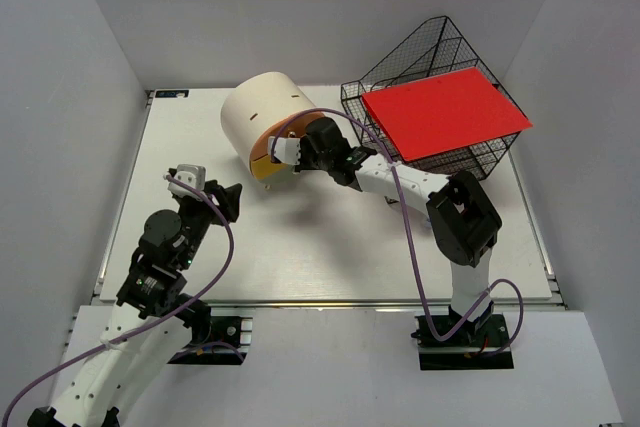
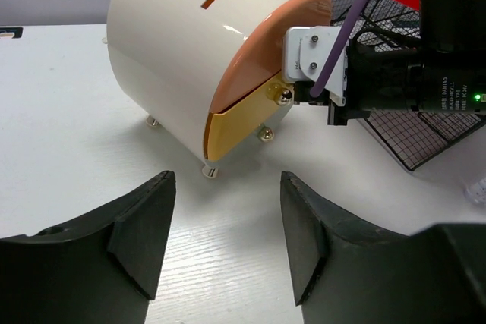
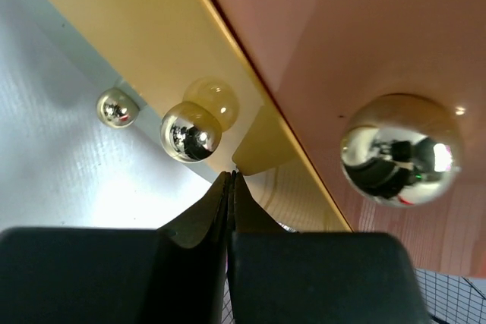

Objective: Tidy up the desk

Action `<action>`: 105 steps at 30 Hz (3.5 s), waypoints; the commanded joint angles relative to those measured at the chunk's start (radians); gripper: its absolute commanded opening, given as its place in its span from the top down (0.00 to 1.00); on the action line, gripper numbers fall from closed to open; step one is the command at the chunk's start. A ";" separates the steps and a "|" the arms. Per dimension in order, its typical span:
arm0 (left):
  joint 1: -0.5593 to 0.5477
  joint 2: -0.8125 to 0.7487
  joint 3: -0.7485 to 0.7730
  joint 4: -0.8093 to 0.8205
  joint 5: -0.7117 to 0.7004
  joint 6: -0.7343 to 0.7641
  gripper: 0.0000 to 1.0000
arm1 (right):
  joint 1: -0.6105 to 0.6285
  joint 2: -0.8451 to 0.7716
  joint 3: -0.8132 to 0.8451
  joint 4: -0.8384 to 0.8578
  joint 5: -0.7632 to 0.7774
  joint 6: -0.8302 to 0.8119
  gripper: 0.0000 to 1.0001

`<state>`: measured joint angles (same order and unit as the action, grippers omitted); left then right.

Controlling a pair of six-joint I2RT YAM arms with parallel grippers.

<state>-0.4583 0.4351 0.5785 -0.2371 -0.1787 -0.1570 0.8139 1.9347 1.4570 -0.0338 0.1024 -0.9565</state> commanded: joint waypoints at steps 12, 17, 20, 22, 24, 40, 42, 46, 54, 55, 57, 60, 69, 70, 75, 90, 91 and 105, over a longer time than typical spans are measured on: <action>-0.003 0.014 0.006 0.033 0.067 -0.001 0.27 | 0.008 -0.066 0.014 -0.055 -0.262 0.033 1.00; -0.003 0.017 0.006 0.032 0.065 -0.001 0.27 | 0.007 -0.011 0.101 -0.052 -0.242 0.084 1.00; -0.003 0.014 0.007 0.030 0.065 -0.001 0.27 | 0.008 0.009 0.121 -0.029 -0.199 0.104 1.00; -0.003 0.014 0.006 0.032 0.068 -0.001 0.27 | 0.007 0.004 0.106 0.006 -0.162 0.104 1.00; -0.003 0.014 0.004 0.035 0.073 0.001 0.27 | 0.010 -0.006 0.082 0.021 -0.144 0.104 1.00; -0.014 0.468 0.075 0.097 0.326 -0.123 0.91 | -0.042 -0.440 -0.202 -0.130 -0.368 0.467 0.11; -0.014 0.519 0.083 0.111 0.291 -0.205 0.86 | -0.064 -0.488 -0.205 -0.109 -0.391 0.584 0.11; -0.040 0.609 0.101 0.104 0.124 -0.384 0.61 | -0.096 -0.533 -0.207 -0.071 -0.366 0.729 0.11; -0.252 0.862 0.306 -0.027 -0.224 -0.484 0.49 | -0.183 -0.640 -0.293 0.002 -0.388 0.831 0.51; -0.270 0.887 0.319 -0.031 -0.267 -0.516 0.49 | -0.185 -0.657 -0.291 -0.003 -0.388 0.844 0.60; -0.310 0.968 0.365 -0.071 -0.393 -0.587 0.49 | -0.206 -0.675 -0.287 -0.014 -0.392 0.857 0.81; -0.361 1.098 0.429 -0.116 -0.507 -0.709 0.49 | -0.229 -0.715 -0.294 -0.020 -0.395 0.884 0.91; -0.445 1.329 0.611 -0.200 -0.838 -0.829 0.47 | -0.260 -0.781 -0.319 -0.018 -0.402 0.886 0.93; -0.445 1.362 0.627 -0.221 -0.866 -0.840 0.44 | -0.263 -0.781 -0.320 -0.018 -0.395 0.886 0.93; -0.445 1.464 0.719 -0.287 -0.912 -0.831 0.39 | -0.272 -0.793 -0.323 -0.015 -0.389 0.889 0.93; -0.418 1.685 0.940 -0.513 -1.031 -0.833 0.40 | -0.298 -0.770 -0.325 -0.015 -0.405 0.895 0.93; -0.418 1.686 0.940 -0.507 -1.038 -0.813 0.40 | -0.301 -0.769 -0.325 -0.015 -0.405 0.897 0.93; -0.399 1.735 0.971 -0.387 -1.084 -0.670 0.43 | -0.323 -0.752 -0.323 -0.017 -0.420 0.898 0.94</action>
<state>-0.8703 2.1799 1.5227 -0.6533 -1.2152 -0.8486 0.4973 1.1820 1.1309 -0.0864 -0.3004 -0.0662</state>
